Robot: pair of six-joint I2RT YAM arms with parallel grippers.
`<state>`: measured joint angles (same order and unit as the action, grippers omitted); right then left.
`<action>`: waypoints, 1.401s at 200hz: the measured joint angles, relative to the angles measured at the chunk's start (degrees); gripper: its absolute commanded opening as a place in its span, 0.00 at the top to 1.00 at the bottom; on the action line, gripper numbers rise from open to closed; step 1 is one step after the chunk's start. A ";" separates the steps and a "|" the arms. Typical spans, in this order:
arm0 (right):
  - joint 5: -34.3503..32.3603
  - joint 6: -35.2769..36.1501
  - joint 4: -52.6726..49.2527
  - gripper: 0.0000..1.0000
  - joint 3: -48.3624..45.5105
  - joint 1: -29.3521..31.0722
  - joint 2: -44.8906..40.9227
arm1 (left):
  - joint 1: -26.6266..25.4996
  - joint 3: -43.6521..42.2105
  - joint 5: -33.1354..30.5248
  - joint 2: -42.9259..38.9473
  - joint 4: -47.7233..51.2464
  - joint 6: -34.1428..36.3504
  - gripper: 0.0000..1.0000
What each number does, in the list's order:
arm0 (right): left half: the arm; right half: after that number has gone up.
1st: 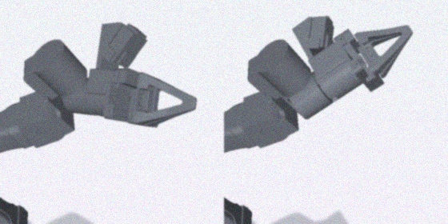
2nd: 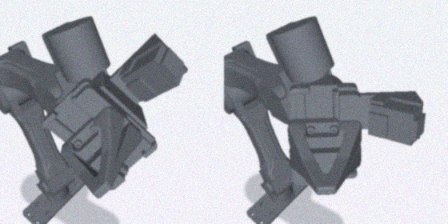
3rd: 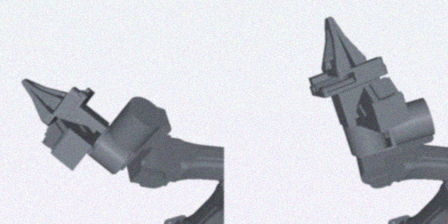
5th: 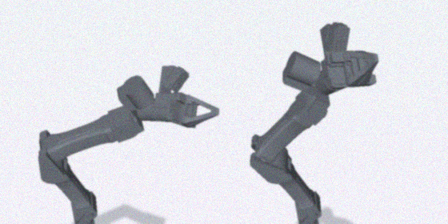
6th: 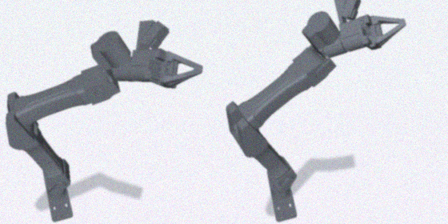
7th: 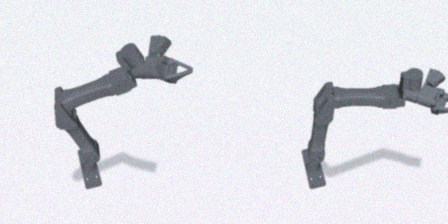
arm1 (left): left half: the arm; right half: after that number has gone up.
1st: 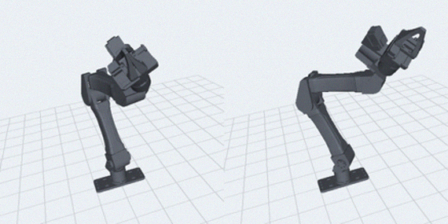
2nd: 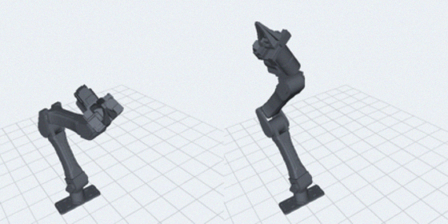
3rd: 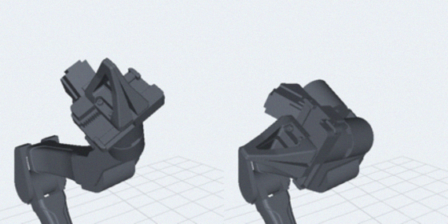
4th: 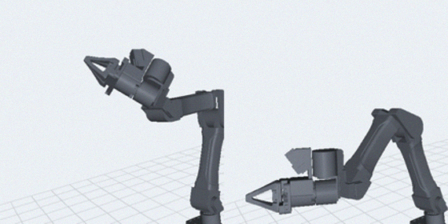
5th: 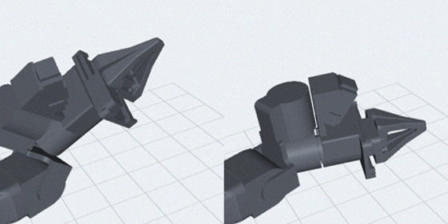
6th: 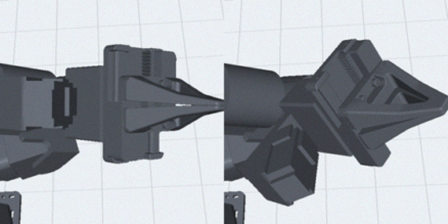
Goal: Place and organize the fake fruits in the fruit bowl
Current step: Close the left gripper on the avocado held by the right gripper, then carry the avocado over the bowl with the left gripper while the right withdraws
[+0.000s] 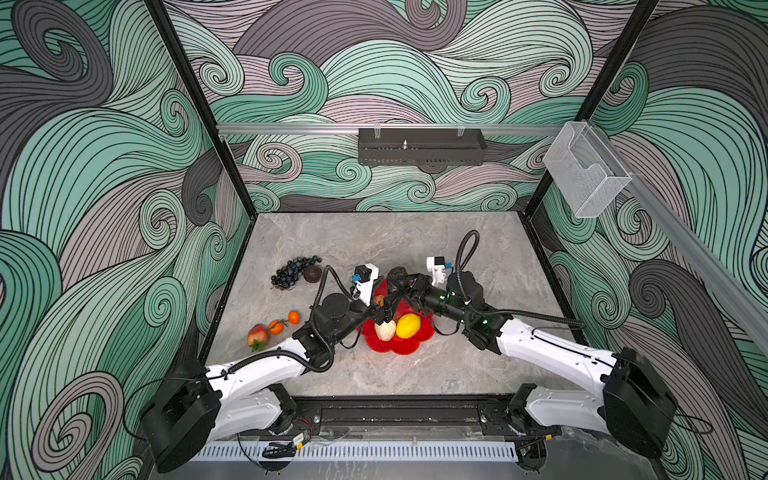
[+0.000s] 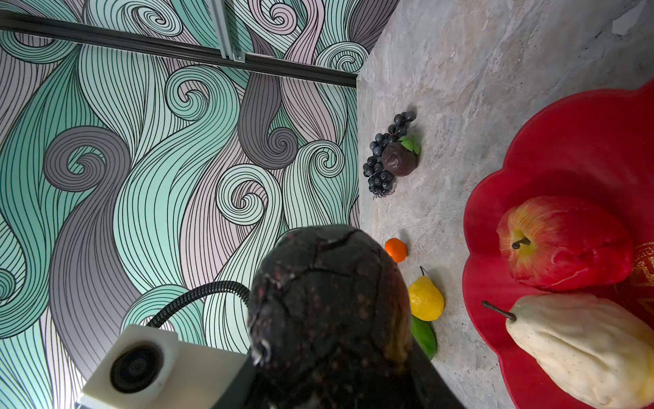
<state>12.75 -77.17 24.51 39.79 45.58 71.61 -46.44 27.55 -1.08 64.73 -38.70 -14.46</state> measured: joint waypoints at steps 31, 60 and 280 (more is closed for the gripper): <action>0.15 -0.35 0.22 0.56 -0.02 1.33 0.00 | 0.00 0.07 -0.02 1.18 -0.20 -0.13 0.25; 0.22 -0.42 0.26 0.56 0.00 1.73 -0.02 | -0.28 0.28 -0.15 1.51 0.00 -0.20 0.36; -6.23 37.88 -28.87 0.18 -10.62 -23.32 -22.56 | -0.50 44.63 -4.09 26.27 62.42 5.01 0.52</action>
<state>6.52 -39.29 -4.36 29.17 22.26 49.06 -46.94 72.18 -5.17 91.00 23.73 -9.45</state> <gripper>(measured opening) 0.820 0.518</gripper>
